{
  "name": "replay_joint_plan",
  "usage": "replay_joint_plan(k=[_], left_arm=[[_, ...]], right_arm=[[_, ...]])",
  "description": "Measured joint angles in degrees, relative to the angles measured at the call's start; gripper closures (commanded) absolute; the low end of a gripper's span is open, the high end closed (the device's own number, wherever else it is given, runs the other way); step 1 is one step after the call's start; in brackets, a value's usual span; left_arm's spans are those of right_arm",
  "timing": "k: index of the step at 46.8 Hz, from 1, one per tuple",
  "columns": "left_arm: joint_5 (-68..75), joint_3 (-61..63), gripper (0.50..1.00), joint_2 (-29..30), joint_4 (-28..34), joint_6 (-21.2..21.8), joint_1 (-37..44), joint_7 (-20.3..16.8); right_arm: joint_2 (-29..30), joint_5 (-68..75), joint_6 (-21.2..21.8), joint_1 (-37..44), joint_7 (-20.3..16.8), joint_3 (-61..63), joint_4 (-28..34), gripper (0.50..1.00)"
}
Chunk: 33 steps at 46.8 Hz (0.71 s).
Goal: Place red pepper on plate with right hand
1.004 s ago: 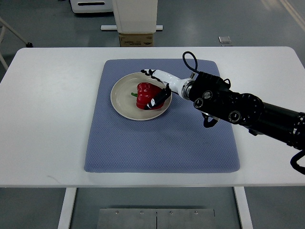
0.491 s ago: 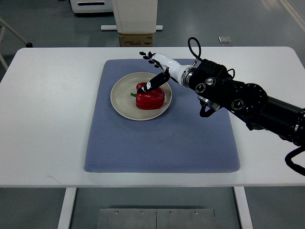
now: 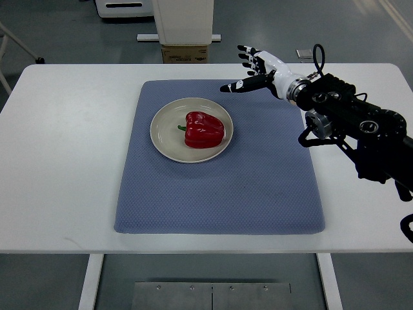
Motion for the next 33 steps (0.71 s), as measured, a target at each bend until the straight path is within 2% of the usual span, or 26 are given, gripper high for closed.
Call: replay_joint_plan(k=[15, 33], left_arm=[[0.00, 0.00, 0.500, 0.00, 0.00, 0.00, 0.00, 0.01], [0.00, 0.00, 0.500, 0.00, 0.00, 0.00, -0.01, 0.02]], right_arm=[[-0.26, 0.04, -1.20, -4.95, 3.15, 13.36, -1.49, 0.505], [-5.62, 9.03, -0.31, -9.13, 7.38, 14.87, -1.55, 0.500]])
